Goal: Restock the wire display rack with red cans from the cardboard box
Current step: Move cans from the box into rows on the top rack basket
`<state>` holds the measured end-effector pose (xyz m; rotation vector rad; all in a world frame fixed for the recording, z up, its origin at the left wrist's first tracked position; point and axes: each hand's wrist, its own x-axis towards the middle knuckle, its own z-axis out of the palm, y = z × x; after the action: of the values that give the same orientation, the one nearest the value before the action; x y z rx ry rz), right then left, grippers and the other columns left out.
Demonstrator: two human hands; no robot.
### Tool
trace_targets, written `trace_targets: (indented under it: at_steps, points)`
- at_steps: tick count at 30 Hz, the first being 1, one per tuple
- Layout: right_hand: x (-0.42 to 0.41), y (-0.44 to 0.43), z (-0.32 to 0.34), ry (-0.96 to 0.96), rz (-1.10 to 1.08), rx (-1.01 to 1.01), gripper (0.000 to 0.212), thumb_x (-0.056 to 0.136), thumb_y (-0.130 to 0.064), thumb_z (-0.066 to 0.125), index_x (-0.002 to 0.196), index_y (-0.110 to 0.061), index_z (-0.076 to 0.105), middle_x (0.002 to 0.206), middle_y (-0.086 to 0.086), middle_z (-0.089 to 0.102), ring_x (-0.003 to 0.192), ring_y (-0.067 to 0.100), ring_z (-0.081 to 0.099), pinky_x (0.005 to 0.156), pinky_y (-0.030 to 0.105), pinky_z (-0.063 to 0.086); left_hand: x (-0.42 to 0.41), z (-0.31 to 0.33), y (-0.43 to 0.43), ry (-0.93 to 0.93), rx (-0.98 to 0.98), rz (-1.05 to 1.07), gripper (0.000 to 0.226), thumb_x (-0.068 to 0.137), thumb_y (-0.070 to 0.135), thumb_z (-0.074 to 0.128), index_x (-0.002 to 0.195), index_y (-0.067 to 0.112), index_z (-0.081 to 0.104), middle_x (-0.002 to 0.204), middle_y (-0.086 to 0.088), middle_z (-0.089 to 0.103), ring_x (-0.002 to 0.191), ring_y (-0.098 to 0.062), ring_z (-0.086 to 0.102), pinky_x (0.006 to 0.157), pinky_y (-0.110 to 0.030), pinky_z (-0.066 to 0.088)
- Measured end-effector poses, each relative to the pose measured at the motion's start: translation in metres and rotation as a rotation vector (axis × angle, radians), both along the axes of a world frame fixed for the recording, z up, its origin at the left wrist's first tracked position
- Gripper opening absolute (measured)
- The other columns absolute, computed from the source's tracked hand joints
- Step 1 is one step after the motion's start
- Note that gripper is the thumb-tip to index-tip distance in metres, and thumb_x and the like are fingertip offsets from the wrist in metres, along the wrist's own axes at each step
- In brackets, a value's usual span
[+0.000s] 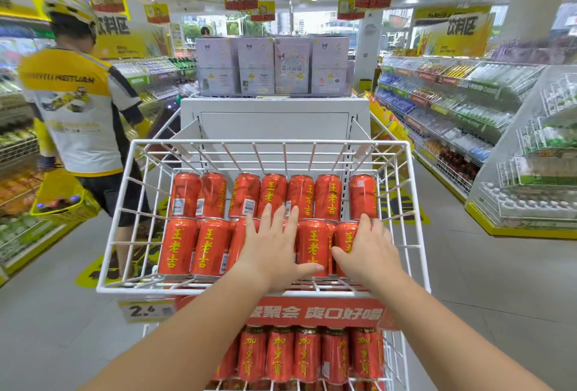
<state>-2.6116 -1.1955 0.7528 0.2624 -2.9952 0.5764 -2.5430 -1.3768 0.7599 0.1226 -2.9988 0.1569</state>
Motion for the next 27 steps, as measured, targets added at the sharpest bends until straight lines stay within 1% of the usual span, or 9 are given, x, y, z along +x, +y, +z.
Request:
trace_targets:
  at_steps: [4, 11, 15, 17, 18, 20, 21, 23, 27]
  points:
    - [0.021, -0.002, 0.008, 0.015, 0.078, 0.106, 0.095, 0.089, -0.073, 0.039, 0.160, -0.018, 0.007, 0.167, 0.011, 0.005, 0.154, 0.033, 0.003, 0.123, 0.050, 0.012, 0.028, 0.005, -0.025, -0.022, -0.009, 0.031, 0.117, 0.077, 0.095, 0.021, 0.161, 0.022, -0.015, 0.171, -0.008, -0.006, 0.156, -0.033, -0.012, 0.121, -0.064, 0.000]
    - [0.079, -0.040, 0.008, 0.045, 0.184, 0.160, 0.087, 0.091, -0.075, 0.026, 0.160, -0.023, 0.011, 0.168, 0.009, 0.003, 0.154, 0.031, 0.000, 0.124, 0.049, 0.006, 0.090, 0.000, -0.068, -0.034, 0.020, 0.038, 0.115, 0.070, 0.093, -0.004, 0.162, 0.024, -0.008, 0.171, -0.007, -0.005, 0.156, -0.031, -0.013, 0.122, -0.063, -0.005]
    - [0.122, -0.069, 0.006, 0.081, 0.189, 0.173, 0.085, 0.092, -0.074, 0.024, 0.161, -0.024, 0.011, 0.168, 0.008, 0.001, 0.154, 0.029, -0.002, 0.124, 0.047, 0.004, 0.124, -0.007, -0.099, -0.064, -0.028, 0.020, 0.115, 0.068, 0.090, -0.007, 0.162, 0.024, -0.007, 0.171, -0.008, -0.003, 0.156, -0.032, -0.011, 0.122, -0.062, -0.004]
    - [0.144, -0.082, 0.004, 0.094, 0.181, 0.198, 0.091, 0.087, -0.077, 0.015, 0.161, -0.024, 0.010, 0.168, 0.008, 0.001, 0.154, 0.029, -0.003, 0.124, 0.048, 0.003, 0.140, -0.015, -0.116, -0.042, -0.020, -0.004, 0.112, 0.076, 0.092, 0.000, 0.163, 0.022, 0.002, 0.170, -0.010, 0.007, 0.157, -0.035, -0.001, 0.121, -0.065, 0.000]
    - [0.155, -0.089, 0.003, 0.096, 0.173, 0.211, 0.096, 0.081, -0.078, 0.008, 0.161, -0.024, 0.010, 0.168, 0.009, 0.000, 0.154, 0.029, -0.003, 0.124, 0.048, 0.003, 0.149, -0.019, -0.124, -0.026, -0.006, -0.023, 0.109, 0.081, 0.092, 0.009, 0.163, 0.020, 0.013, 0.168, -0.013, 0.018, 0.156, -0.036, 0.010, 0.119, -0.068, 0.008]
    - [0.175, -0.102, -0.003, 0.098, 0.158, 0.229, 0.102, 0.074, -0.078, 0.002, 0.161, -0.023, 0.011, 0.168, 0.010, 0.000, 0.154, 0.030, -0.003, 0.124, 0.048, 0.002, 0.165, -0.029, -0.138, -0.006, 0.019, -0.086, 0.104, 0.082, 0.089, 0.028, 0.152, 0.015, 0.045, 0.152, -0.017, 0.049, 0.144, -0.040, 0.042, 0.109, -0.072, 0.033]
    - [0.185, -0.108, -0.006, 0.105, 0.150, 0.238, 0.101, 0.075, -0.077, 0.003, 0.160, -0.023, 0.012, 0.168, 0.010, 0.001, 0.154, 0.030, -0.002, 0.124, 0.048, 0.002, 0.172, -0.034, -0.145, 0.024, 0.014, -0.118, 0.101, 0.079, 0.087, 0.035, 0.145, 0.013, 0.055, 0.142, -0.018, 0.059, 0.135, -0.040, 0.053, 0.102, -0.071, 0.043]
    - [0.205, -0.120, -0.014, 0.115, 0.136, 0.258, 0.096, 0.080, -0.075, 0.008, 0.160, -0.023, 0.013, 0.168, 0.010, 0.004, 0.154, 0.030, 0.000, 0.124, 0.047, 0.002, 0.188, -0.041, -0.155, 0.044, 0.012, -0.166, 0.099, 0.075, 0.084, 0.043, 0.139, 0.011, 0.062, 0.136, -0.018, 0.064, 0.128, -0.040, 0.059, 0.094, -0.068, 0.050]
    - [0.243, -0.142, -0.033, 0.094, 0.134, 0.266, 0.099, 0.078, -0.076, 0.005, 0.161, -0.021, 0.012, 0.168, 0.012, 0.001, 0.154, 0.031, -0.001, 0.123, 0.048, 0.003, 0.219, -0.057, -0.171, 0.073, 0.002, -0.225, 0.099, 0.075, 0.082, 0.046, 0.142, 0.010, 0.059, 0.148, -0.019, 0.054, 0.135, -0.040, 0.052, 0.099, -0.069, 0.046]
